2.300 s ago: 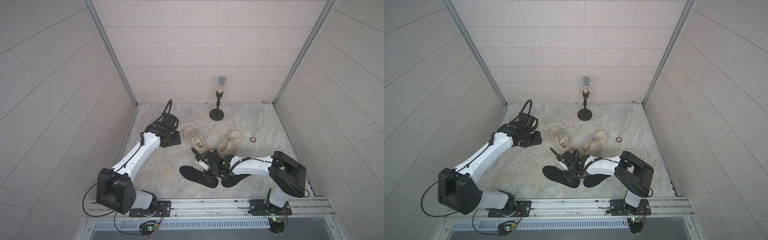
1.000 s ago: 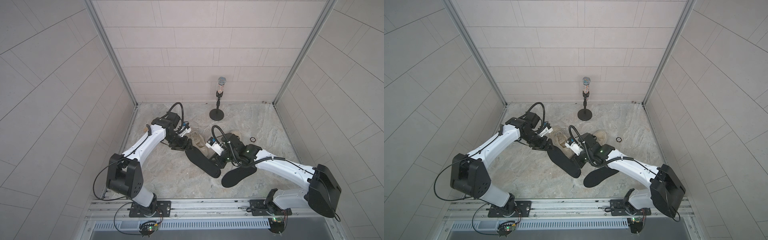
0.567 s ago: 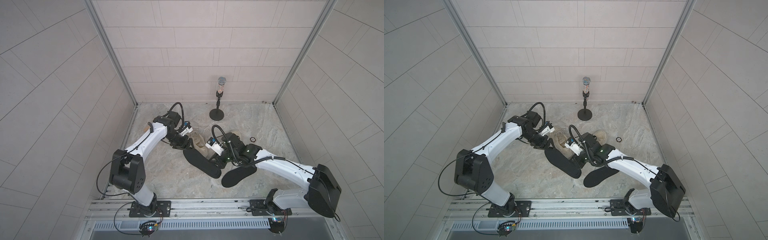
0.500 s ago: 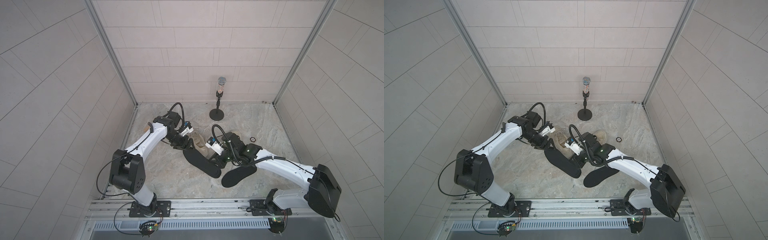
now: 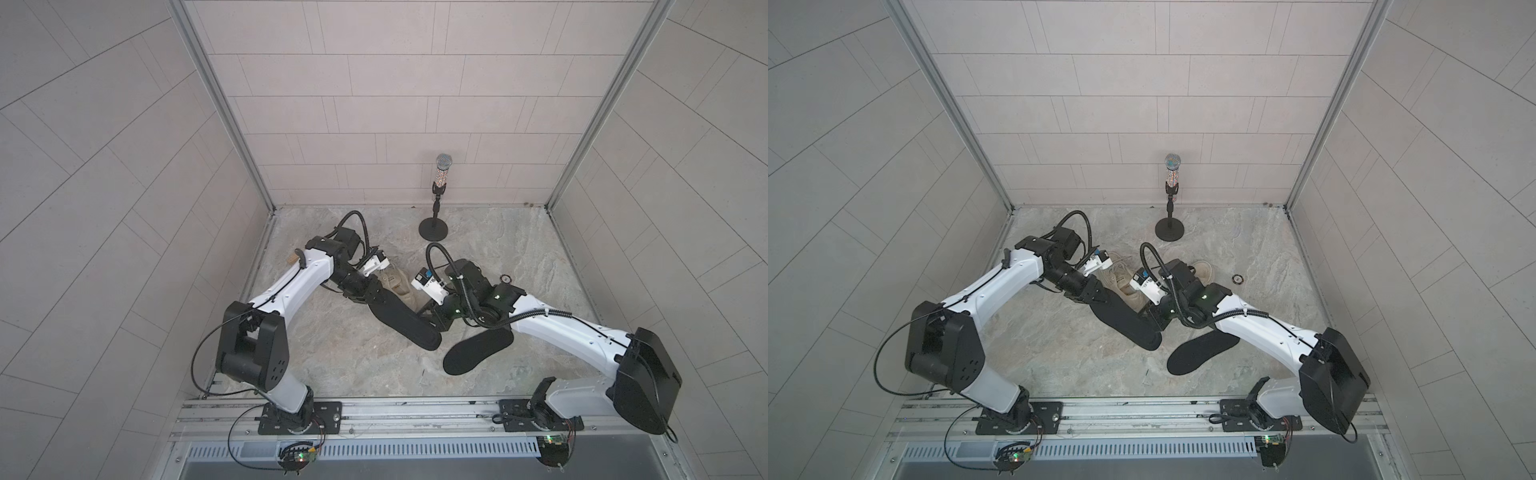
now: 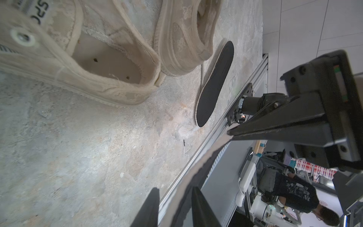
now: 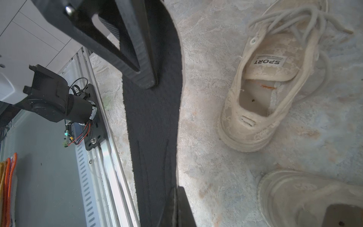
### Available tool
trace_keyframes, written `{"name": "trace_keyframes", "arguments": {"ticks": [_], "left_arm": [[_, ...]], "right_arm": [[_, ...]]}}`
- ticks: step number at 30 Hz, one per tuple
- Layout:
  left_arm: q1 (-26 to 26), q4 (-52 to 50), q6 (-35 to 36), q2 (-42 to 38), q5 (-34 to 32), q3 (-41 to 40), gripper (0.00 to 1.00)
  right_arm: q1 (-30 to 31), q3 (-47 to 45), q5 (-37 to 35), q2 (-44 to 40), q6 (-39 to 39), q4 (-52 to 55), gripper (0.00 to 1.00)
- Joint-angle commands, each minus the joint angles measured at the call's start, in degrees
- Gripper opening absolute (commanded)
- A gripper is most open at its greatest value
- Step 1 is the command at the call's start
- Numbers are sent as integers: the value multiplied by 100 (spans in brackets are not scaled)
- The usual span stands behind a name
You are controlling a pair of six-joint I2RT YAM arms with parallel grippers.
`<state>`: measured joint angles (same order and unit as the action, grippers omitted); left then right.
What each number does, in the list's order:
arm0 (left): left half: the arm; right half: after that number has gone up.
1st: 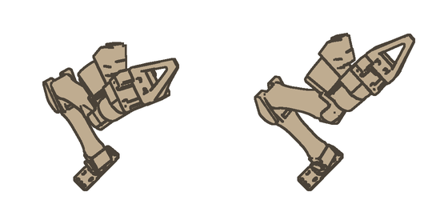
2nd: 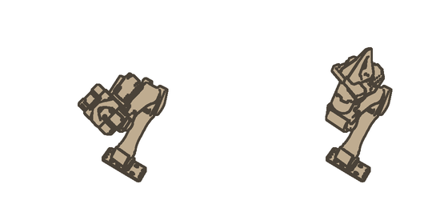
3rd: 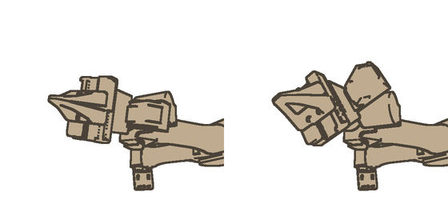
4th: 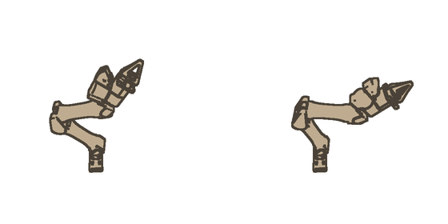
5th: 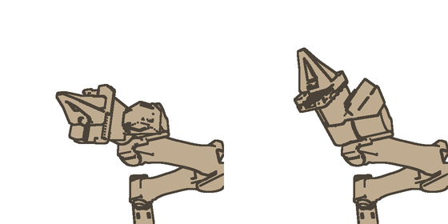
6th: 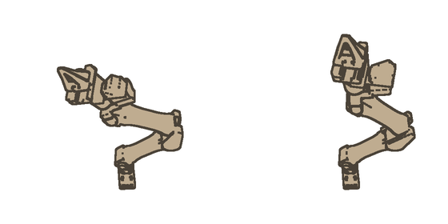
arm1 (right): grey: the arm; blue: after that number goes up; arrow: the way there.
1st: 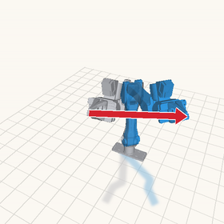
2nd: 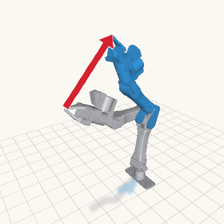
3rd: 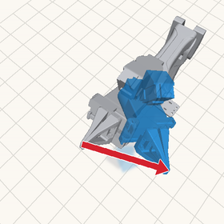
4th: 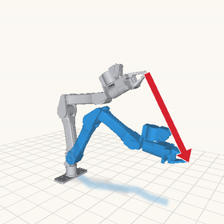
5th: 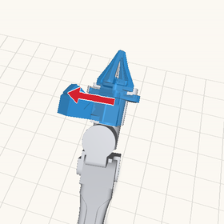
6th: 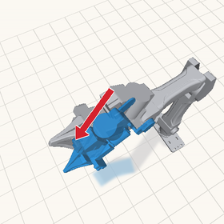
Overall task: Insert the insole into the shoe
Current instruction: Pick up the insole from the center of the board.
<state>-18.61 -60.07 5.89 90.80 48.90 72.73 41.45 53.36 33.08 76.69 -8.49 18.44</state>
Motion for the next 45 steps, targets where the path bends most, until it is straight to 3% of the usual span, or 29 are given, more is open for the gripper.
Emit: {"name": "trace_keyframes", "arguments": {"ticks": [1,5,6,9,13,17,23,24,27,29,30,33,35,44,45], "left_arm": [[14,38,75,-203,239,-28,24],[-17,32,79,-210,316,0,0],[-12,30,72,-230,342,-6,0],[-67,31,65,-307,455,-8,0],[-259,-47,104,-391,604,99,0],[-425,-66,99,-415,685,253,0],[-508,-56,114,-369,903,474,0],[-507,-57,114,-363,931,502,0],[-490,69,-136,-361,550,541,0],[-434,139,-397,-281,159,541,0],[-397,174,-508,-232,101,527,0],[-319,486,-933,-145,116,399,0],[-316,687,-1175,-175,229,355,0],[-297,682,-1538,-107,589,444,0],[-292,689,-1554,-109,624,442,0]], "right_arm": [[-14,117,152,66,172,-129,0],[-19,126,57,34,174,-139,3],[-23,137,56,26,182,-137,10],[-99,177,155,22,146,-181,47],[-274,384,609,107,145,-251,63],[-357,634,1200,341,263,-218,68],[-355,866,1775,728,276,-212,67],[-357,867,1856,751,225,-251,66],[-331,792,1904,656,6,-442,47],[-269,657,1534,455,-205,-659,31],[-203,595,1260,354,-231,-672,31],[99,396,163,134,-48,-564,48],[251,217,-291,81,87,-620,54],[479,-260,-346,135,498,-1471,72],[515,-269,-404,147,557,-1509,90]]}}
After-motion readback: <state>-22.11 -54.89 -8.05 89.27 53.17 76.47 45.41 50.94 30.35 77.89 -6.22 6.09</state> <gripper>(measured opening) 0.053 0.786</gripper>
